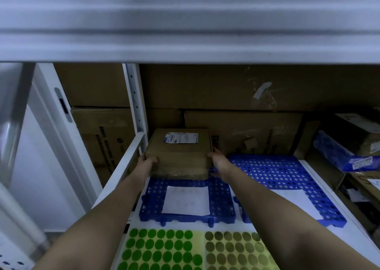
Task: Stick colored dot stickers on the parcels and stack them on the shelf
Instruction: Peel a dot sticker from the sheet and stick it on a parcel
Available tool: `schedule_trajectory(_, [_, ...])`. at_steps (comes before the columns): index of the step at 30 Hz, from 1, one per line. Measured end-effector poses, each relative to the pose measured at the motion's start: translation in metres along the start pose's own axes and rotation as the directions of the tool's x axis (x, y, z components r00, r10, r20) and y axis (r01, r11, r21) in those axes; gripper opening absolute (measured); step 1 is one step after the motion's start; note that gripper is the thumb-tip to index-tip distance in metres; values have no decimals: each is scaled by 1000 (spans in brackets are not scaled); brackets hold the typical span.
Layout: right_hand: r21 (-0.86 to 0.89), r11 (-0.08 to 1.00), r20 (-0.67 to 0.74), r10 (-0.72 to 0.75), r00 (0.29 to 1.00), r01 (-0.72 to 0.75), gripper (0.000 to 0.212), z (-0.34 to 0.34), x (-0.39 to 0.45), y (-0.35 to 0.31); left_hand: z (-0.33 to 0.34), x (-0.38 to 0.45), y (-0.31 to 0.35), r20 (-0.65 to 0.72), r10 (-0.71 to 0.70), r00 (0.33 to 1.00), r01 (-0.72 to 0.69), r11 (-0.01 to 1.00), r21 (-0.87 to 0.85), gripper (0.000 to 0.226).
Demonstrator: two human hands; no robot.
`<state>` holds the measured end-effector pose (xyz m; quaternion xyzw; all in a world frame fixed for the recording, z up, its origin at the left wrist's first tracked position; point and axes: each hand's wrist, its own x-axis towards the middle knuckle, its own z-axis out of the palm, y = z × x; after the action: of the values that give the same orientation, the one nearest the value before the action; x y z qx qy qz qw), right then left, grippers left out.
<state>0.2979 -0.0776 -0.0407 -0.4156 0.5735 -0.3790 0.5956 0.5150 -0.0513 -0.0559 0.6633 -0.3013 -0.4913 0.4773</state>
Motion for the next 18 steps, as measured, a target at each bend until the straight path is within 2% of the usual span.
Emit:
schedule_trajectory(8, [-25, 999, -47, -25, 999, 23, 50, 6, 5, 11, -4, 7, -2, 6, 26, 1000, -26, 999, 19, 61])
schedule_trajectory(13, [-54, 998, -86, 2, 996, -7, 49, 7, 11, 11, -4, 9, -2, -70, -2, 998, 6, 999, 54, 56])
schedule_trajectory(18, [-58, 998, -114, -17, 993, 10, 47, 7, 14, 10, -2, 11, -2, 0, -9, 1000, 9, 992, 128, 60])
